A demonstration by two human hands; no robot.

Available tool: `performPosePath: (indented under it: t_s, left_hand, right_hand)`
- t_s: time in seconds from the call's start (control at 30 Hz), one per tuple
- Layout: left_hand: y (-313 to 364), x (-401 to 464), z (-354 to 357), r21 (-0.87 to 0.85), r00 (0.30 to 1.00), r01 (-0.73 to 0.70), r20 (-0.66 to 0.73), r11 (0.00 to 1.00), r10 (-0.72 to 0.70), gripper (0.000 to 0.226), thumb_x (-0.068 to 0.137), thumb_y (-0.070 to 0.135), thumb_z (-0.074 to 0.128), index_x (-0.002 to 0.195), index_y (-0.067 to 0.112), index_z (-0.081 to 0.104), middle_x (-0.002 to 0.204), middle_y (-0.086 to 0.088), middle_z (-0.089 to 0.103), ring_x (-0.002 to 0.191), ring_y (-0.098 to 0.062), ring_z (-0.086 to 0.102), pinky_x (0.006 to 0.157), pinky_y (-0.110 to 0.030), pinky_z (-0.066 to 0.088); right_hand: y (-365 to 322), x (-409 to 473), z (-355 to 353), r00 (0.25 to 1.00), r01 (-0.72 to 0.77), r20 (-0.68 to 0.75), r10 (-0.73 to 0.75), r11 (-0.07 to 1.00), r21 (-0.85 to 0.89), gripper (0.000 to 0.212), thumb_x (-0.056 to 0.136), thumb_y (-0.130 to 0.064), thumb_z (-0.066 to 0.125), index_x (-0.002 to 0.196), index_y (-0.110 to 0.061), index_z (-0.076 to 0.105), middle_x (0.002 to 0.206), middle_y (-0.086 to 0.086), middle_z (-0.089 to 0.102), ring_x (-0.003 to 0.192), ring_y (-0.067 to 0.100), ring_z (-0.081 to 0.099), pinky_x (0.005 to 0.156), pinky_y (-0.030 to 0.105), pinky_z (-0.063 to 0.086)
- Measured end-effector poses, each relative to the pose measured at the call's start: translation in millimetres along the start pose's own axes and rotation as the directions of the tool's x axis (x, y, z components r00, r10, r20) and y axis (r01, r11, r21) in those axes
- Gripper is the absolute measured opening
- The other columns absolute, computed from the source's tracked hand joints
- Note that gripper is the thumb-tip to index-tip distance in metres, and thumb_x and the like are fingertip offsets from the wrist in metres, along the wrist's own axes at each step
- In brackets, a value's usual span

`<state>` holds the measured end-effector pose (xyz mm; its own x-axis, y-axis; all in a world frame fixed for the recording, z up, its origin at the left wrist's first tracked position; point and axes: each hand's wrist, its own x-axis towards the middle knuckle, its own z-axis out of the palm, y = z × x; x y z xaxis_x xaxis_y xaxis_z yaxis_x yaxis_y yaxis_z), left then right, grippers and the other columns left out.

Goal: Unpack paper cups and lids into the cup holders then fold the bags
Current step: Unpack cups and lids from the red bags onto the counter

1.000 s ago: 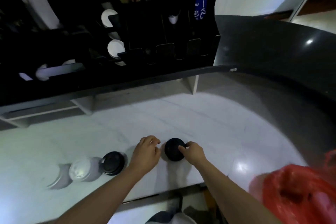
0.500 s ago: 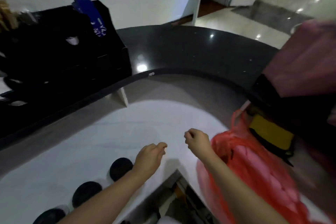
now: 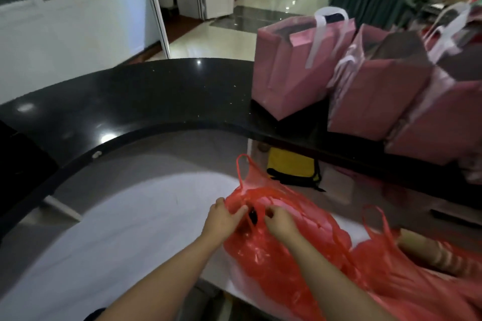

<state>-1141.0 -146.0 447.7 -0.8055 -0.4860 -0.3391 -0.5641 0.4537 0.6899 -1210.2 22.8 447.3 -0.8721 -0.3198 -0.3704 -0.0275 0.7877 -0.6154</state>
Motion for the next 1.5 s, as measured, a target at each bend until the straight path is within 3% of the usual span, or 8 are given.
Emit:
performPosePath:
  t_s: [0.17,0.33,0.67,0.87,1.07,1.2,1.33,1.5]
  left_hand:
    - [2.9,11.7,11.7,0.009,0.992,0.118,0.045,0.993,-0.118,0.055,0.081,0.054,0.072,0.115,0.012,0.058,0.107,-0.006,0.069,0.103,-0.028,0.066,0.075,-0.029,0.047]
    - [6.6,18.7,19.6,-0.157,0.966,0.249,0.117,0.956,-0.232,0.027,0.090,0.028,0.055,0.100,0.009,0.070,0.097,-0.013,0.073,0.094,-0.032,0.068,0.088,-0.043,0.056]
    - [1.5,24.7,26.3,-0.476,0.910,0.407,0.286,0.779,-0.301,0.032,0.096,0.014,0.042,0.104,0.010,0.073,0.097,-0.016,0.076,0.096,-0.033,0.071,0.090,-0.041,0.059]
    - [4.6,29.2,22.3,-0.385,0.952,0.297,0.193,0.874,-0.238,0.034,0.095,0.017,0.040,0.110,0.012,0.070,0.101,-0.014,0.074,0.096,-0.031,0.069,0.093,-0.047,0.057]
    - [10.5,31.9,15.8,-0.150,0.981,0.194,0.030,0.969,-0.192,0.028,0.099,0.032,0.044,0.111,0.011,0.058,0.108,-0.011,0.066,0.092,-0.027,0.061,0.083,-0.036,0.051]
    - [11.8,27.6,11.1,-0.083,0.997,0.074,0.033,0.994,-0.071,0.038,0.098,0.043,0.047,0.124,0.015,0.051,0.100,-0.001,0.065,0.083,-0.018,0.060,0.072,-0.032,0.046]
    - [2.4,17.6,-7.6,-0.059,0.997,-0.077,-0.024,0.995,0.076,0.053,0.100,0.048,0.048,0.142,0.015,0.046,0.133,-0.002,0.061,0.114,-0.023,0.062,0.094,-0.034,0.050]
    - [-34.1,2.0,-48.7,0.028,0.982,-0.146,-0.121,0.989,0.148,0.031,0.100,0.028,0.049,0.127,0.018,0.062,0.133,0.001,0.060,0.112,-0.014,0.059,0.097,-0.032,0.049]
  right_hand:
    - [2.4,2.4,16.5,0.994,0.056,0.092,-0.065,0.993,0.104,0.038,0.089,-0.006,0.067,0.126,-0.009,0.067,0.123,0.009,0.071,0.115,0.025,0.065,0.093,0.028,0.048]
    - [6.2,6.2,25.2,0.988,0.051,0.139,-0.073,0.987,0.154,0.037,0.087,-0.010,0.072,0.123,-0.012,0.068,0.121,0.006,0.072,0.113,0.022,0.066,0.086,0.020,0.045]
    - [3.8,14.6,32.6,0.989,0.073,0.112,-0.095,0.980,0.185,0.055,0.080,-0.034,0.079,0.128,-0.017,0.060,0.126,0.002,0.068,0.117,0.020,0.063,0.100,0.034,0.050]
    - [-3.7,15.2,23.9,0.998,0.027,0.055,-0.032,0.996,0.081,0.042,0.081,-0.029,0.071,0.121,-0.017,0.062,0.116,0.003,0.070,0.109,0.023,0.065,0.087,0.033,0.053]
    - [0.2,4.5,-12.8,0.998,-0.043,0.024,0.053,0.951,-0.305,0.041,0.085,-0.024,0.064,0.121,-0.007,0.055,0.107,0.011,0.068,0.095,0.031,0.065,0.066,0.034,0.049]
    - [-6.9,-15.8,-43.2,0.997,0.013,-0.060,-0.037,0.933,-0.360,0.031,0.085,-0.026,0.065,0.110,-0.009,0.058,0.099,0.007,0.063,0.085,0.027,0.062,0.065,0.037,0.053]
    - [-31.5,-34.5,-67.1,0.985,0.116,-0.078,-0.153,0.930,-0.350,0.029,0.082,-0.031,0.067,0.105,-0.015,0.058,0.098,0.004,0.062,0.087,0.025,0.062,0.065,0.036,0.052]
    - [-86.8,-53.0,-59.3,0.929,0.345,-0.037,-0.367,0.900,-0.267,0.031,0.076,-0.038,0.067,0.102,-0.024,0.058,0.095,-0.005,0.062,0.083,0.019,0.062,0.066,0.039,0.053]
